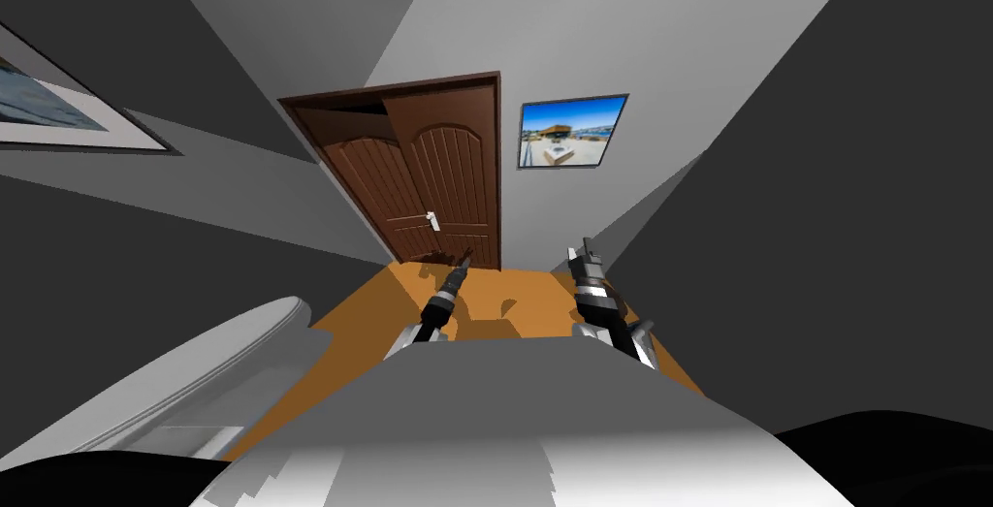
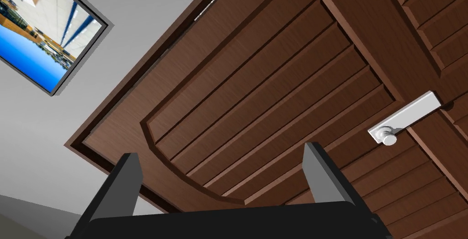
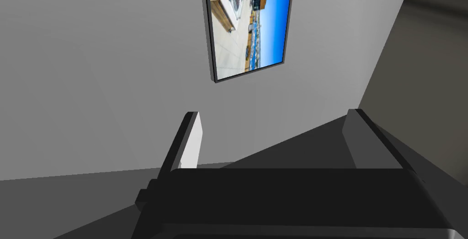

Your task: Push the door open

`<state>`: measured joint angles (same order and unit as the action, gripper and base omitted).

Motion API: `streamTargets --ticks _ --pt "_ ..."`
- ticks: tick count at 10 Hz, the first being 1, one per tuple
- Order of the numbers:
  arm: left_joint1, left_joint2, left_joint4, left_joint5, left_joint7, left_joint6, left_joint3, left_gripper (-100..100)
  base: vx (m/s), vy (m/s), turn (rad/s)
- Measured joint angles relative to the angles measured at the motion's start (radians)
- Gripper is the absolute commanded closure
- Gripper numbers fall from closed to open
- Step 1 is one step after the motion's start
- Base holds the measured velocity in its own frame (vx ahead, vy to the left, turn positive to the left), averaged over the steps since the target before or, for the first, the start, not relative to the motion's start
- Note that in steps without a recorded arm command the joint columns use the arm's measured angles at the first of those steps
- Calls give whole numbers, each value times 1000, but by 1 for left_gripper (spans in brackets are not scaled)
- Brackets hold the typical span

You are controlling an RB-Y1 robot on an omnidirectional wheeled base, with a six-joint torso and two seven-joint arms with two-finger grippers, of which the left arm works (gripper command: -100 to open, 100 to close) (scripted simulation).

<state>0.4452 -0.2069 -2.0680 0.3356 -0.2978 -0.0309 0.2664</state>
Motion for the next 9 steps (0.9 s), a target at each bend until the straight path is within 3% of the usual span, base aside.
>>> streamTargets --ticks 9 --pt "-56 -64 85 108 -87 158 86 -100 21 78 -204"
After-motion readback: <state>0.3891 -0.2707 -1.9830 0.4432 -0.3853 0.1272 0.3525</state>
